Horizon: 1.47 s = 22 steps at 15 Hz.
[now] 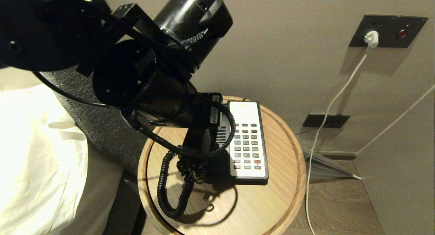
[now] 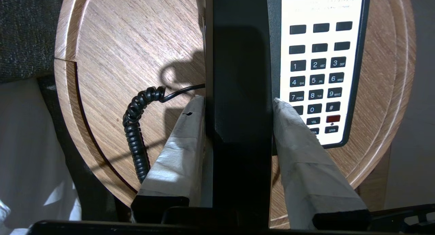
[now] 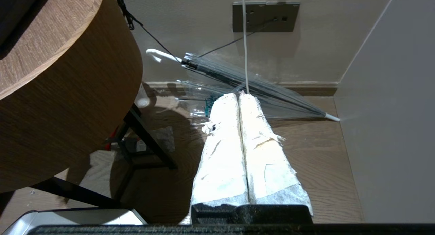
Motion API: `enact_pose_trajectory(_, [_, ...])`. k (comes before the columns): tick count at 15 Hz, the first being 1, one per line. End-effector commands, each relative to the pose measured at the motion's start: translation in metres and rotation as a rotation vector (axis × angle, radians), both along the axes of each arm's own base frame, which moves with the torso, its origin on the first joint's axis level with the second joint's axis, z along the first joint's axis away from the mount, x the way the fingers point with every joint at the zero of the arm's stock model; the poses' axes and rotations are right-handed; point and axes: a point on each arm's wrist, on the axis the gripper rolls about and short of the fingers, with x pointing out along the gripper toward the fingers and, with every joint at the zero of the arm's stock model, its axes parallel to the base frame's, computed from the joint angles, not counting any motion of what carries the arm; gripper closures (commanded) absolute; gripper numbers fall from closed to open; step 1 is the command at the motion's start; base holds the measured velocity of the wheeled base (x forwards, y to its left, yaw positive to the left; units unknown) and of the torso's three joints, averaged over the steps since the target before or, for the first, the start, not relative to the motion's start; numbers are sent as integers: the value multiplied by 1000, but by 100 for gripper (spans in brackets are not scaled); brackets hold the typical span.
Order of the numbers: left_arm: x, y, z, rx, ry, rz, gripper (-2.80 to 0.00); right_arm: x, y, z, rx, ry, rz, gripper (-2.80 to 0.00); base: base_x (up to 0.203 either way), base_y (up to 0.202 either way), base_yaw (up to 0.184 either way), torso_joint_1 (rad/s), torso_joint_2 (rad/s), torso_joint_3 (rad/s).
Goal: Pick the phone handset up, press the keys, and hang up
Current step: Pick up the desk phone handset
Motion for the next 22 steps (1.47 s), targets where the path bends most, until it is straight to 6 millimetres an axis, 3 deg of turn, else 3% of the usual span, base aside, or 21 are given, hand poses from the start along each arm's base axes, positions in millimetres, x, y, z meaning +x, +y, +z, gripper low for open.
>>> enact_pose_trajectory(1, [-5, 7, 7, -25, -11, 11, 0, 0, 0, 0, 0, 1, 3, 0, 0, 0, 0, 0, 0, 0])
enact_pose_trajectory(9, [-14, 17, 19, -74, -24, 25, 0, 0, 0, 0, -1, 1, 0, 0, 0, 0, 0, 0, 0, 0])
enact_pose_trajectory(22, [-7, 8, 19, -107, -59, 27, 0, 0, 0, 0, 0, 1, 0, 0, 0, 0, 0, 0, 0, 0])
